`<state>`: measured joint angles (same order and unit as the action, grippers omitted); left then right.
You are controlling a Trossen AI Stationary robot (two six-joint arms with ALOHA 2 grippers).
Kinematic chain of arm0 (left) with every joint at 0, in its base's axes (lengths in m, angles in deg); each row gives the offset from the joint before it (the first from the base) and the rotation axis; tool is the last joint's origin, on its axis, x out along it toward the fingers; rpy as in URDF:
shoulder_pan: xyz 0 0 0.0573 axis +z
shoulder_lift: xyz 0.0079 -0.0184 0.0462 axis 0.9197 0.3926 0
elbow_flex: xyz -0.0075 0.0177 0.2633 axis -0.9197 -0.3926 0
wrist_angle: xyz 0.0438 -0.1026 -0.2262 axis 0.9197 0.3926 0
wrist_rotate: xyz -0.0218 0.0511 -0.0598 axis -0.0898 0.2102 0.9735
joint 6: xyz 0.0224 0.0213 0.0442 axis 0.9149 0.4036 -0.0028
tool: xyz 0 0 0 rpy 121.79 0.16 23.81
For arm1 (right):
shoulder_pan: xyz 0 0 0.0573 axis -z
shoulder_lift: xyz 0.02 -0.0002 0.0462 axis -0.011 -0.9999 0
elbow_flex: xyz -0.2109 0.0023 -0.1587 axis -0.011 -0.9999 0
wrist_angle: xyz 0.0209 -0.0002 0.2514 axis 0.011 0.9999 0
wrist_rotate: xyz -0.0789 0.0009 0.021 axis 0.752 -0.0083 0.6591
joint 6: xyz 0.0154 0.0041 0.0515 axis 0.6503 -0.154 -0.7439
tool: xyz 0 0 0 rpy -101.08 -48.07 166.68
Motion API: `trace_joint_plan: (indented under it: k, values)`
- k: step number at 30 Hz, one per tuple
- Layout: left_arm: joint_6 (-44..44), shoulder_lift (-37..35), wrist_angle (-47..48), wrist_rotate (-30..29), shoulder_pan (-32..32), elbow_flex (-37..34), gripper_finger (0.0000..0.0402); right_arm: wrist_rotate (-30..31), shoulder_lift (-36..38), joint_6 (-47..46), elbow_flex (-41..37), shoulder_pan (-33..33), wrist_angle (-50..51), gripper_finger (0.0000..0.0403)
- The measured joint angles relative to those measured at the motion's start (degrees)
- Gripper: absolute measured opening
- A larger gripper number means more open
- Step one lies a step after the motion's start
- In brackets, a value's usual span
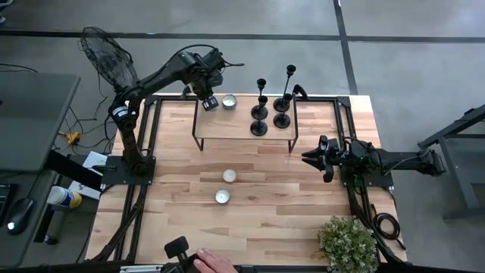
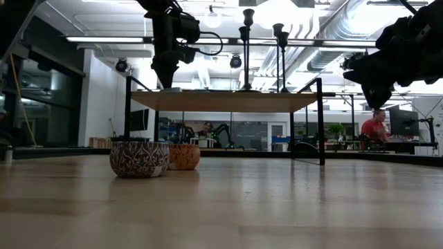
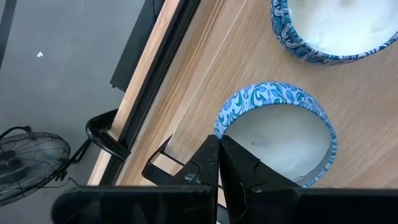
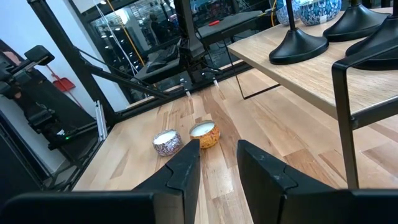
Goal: Pick & Place candle stick holders
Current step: Put the light blue scented candle on the shelf, then put the red scented candle on the shelf and align it with the light blue scented candle
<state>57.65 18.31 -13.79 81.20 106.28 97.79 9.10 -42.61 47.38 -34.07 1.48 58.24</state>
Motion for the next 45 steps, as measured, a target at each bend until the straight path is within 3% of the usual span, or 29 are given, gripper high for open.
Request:
trace_joint_plan:
  k: [20, 31, 45]
  values:
    - [0.6, 0.0, 0.0, 1.6, 0.0, 0.0, 0.0001, 0.0, 0.0, 0.0, 0.0, 0.0, 0.0, 0.0098]
    - [0.6, 0.0, 0.0, 1.1, 0.0, 0.0, 0.0055, 0.0, 0.0, 0.0, 0.0, 0.0, 0.0, 0.0098]
    - [0.8, -2.8, 1.3, -1.5, 0.0, 0.0, 0.0058, 0.0, 0.0, 0.0, 0.0, 0.0, 0.0, 0.0098]
